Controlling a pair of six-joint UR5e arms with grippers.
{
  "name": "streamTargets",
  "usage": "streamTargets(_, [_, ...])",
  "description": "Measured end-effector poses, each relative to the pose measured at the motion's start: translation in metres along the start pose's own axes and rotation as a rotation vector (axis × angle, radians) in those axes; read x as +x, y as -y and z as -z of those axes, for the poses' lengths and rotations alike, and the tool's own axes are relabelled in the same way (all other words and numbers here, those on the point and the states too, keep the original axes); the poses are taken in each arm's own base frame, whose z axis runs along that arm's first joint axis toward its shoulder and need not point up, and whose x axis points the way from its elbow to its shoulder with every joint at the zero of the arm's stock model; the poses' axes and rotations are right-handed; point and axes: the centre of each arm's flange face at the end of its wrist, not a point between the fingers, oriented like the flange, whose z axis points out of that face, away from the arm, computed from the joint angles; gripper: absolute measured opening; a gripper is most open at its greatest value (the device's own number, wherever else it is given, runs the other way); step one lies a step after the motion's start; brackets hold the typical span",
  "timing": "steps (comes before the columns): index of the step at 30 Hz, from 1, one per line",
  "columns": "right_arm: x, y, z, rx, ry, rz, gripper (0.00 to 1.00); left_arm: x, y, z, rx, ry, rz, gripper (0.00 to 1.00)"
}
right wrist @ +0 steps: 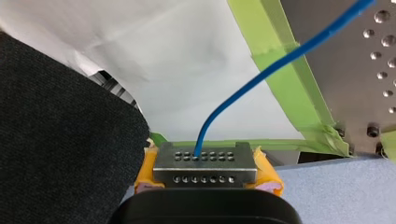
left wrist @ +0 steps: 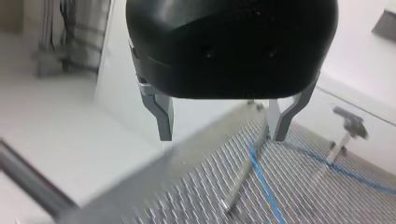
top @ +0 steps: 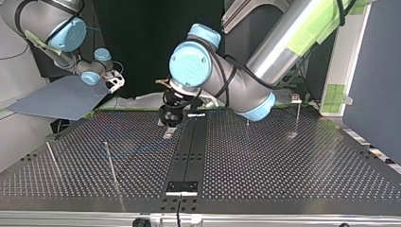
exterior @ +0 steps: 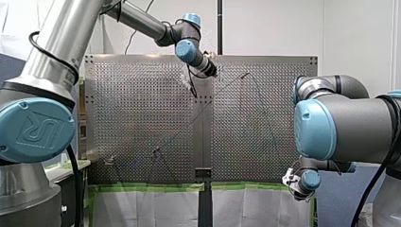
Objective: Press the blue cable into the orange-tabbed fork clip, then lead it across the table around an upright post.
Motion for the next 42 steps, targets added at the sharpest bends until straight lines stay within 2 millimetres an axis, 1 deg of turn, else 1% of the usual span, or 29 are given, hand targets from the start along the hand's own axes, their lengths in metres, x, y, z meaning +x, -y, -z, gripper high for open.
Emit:
streamTargets(5, [-0.001,0.003,0.0,0.006,0.002,0.002,0.0,-0.02,0.028,0.018,0.084,0.027,-0.041,0.98])
streamTargets(8, [-0.001,0.003,0.0,0.007,0.003,0.003,0.0,-0.032,0.05,0.029,0.145,0.043,-0.067,0.98])
streamTargets(10, [-0.001,0.003,0.0,0.008,0.003,0.003,0.0,-0.035,0.066,0.033,0.181,0.049,-0.087,0.98])
streamTargets(12, [-0.002,0.003,0.0,0.008,0.003,0.004,0.0,-0.031,0.078,0.034,0.206,0.044,-0.107,0.98])
streamTargets(14, [-0.002,0.004,0.0,0.009,0.004,0.005,0.0,-0.027,0.085,0.033,0.22,0.032,-0.125,0.98])
streamTargets(21, [-0.003,0.005,0.0,0.009,0.006,0.006,0.0,0.007,0.111,0.027,0.268,-0.057,-0.209,0.98])
streamTargets(23, [-0.003,0.005,0.0,0.01,0.005,0.006,0.0,0.012,0.113,0.023,0.268,-0.071,-0.227,0.98])
streamTargets(29, [-0.003,0.005,0.0,0.011,0.007,0.006,0.0,0.021,0.11,-0.001,0.254,-0.072,-0.29,0.98])
streamTargets(32, [-0.003,0.005,0.0,0.014,0.009,0.006,0.0,0.017,0.112,-0.009,0.248,-0.051,-0.317,0.98])
streamTargets(34, [-0.003,0.006,0.001,0.015,0.009,0.006,0.0,0.009,0.114,-0.012,0.244,-0.027,-0.336,0.98])
streamTargets(37, [-0.003,0.006,0.001,0.016,0.009,0.006,0.0,0.001,0.114,-0.015,0.23,-0.002,-0.364,0.98])
streamTargets(42, [-0.003,0.006,0.001,0.019,0.011,0.007,0.0,-0.004,0.112,-0.016,0.213,0.009,-0.395,0.98])
